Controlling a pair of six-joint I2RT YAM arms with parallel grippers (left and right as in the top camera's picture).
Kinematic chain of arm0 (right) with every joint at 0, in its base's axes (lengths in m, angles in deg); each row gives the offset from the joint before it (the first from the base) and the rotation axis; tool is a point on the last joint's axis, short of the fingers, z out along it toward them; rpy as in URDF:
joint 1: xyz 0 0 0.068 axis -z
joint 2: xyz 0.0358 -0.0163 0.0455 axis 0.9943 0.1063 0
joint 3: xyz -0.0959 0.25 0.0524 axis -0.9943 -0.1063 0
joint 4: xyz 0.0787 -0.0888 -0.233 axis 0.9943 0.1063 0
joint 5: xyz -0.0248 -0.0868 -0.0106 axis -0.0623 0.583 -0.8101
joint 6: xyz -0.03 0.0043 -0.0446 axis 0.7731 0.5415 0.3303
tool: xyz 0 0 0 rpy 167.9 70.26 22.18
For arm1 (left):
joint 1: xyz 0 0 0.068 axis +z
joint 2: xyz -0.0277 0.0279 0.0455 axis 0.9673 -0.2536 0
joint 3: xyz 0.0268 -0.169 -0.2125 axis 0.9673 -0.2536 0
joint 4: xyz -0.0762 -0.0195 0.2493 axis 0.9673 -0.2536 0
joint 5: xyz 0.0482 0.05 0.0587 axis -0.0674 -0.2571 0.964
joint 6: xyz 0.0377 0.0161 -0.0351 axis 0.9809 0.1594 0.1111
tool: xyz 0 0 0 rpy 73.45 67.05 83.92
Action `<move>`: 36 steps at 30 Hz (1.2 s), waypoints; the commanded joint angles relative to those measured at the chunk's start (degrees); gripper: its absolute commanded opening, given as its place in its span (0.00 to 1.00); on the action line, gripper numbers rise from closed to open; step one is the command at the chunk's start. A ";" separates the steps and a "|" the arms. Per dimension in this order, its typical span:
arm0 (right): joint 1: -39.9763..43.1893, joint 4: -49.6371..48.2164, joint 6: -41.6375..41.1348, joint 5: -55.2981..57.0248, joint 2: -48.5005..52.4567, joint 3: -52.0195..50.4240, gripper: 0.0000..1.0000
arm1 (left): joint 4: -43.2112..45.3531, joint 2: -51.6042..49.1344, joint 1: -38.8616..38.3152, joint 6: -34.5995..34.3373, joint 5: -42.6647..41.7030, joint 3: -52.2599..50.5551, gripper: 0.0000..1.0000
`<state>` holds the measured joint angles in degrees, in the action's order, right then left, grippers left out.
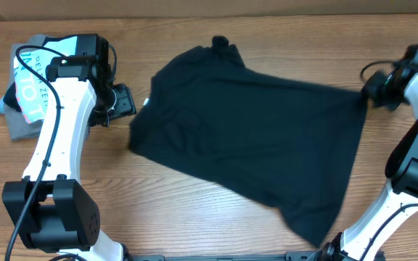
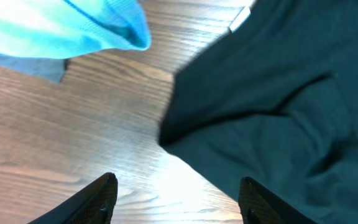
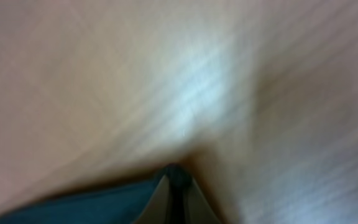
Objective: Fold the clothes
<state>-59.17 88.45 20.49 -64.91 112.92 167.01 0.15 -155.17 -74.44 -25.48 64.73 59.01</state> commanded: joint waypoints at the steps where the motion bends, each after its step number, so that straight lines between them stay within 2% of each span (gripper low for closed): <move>1: 1.88 -1.05 -0.48 -1.18 -0.83 9.11 0.06 | 1.29 0.98 -0.02 0.74 -3.74 0.20 0.66; 2: 2.14 -0.90 -0.48 -1.20 -0.83 11.28 0.15 | 1.99 0.98 -0.17 0.74 -4.26 0.20 0.66; 3: 2.40 -0.42 -0.50 -1.33 -0.83 13.11 0.39 | 2.49 0.98 -0.42 0.76 -4.90 0.20 0.66; 4: 2.69 0.37 -0.50 -1.75 -0.83 14.95 0.54 | 3.10 0.98 -0.68 0.79 -5.49 0.20 0.66; 7: 3.32 5.38 -0.28 -4.31 -1.18 20.50 0.56 | 4.83 0.98 -1.84 2.58 -7.28 0.20 0.68; 12: 3.41 15.26 -0.28 -10.56 -3.23 26.43 0.66 | 7.56 0.83 -5.33 8.63 -8.48 0.17 0.71; 17: 1.57 21.94 0.52 -15.96 -7.26 26.71 0.66 | 10.16 -1.11 -10.99 16.59 -9.18 0.17 0.77; 20: 0.20 24.72 2.08 -17.11 -10.45 26.71 0.66 | 11.74 -3.52 -14.45 21.40 -11.39 0.17 0.77; 25: -1.42 28.59 2.75 -18.82 -17.22 26.71 0.66 | 16.74 -9.60 -19.32 21.79 -11.08 0.17 0.76; 28: -2.25 32.59 2.73 -18.80 -20.63 26.71 0.66 | 19.39 -13.31 -21.09 21.33 -8.15 0.17 0.67; 32: -2.93 39.26 2.75 -18.78 -22.32 26.71 0.66 | 19.98 -17.16 -21.16 16.50 2.99 0.17 0.64; 33: -2.93 40.83 2.80 -18.75 -22.32 26.69 0.66 | 19.98 -18.05 -20.81 15.87 4.87 0.17 0.61; 35: -2.93 42.62 3.28 -18.71 -22.32 26.49 0.66 | 19.89 -20.04 -19.87 15.72 5.57 0.17 0.45; 36: -2.93 43.17 3.56 -18.47 -22.32 26.49 0.66 | 19.56 -20.94 -19.39 15.67 5.40 0.17 0.34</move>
<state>-61.86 131.01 23.00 -83.40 89.95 193.04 19.87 -173.71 -95.38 -8.28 64.97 59.01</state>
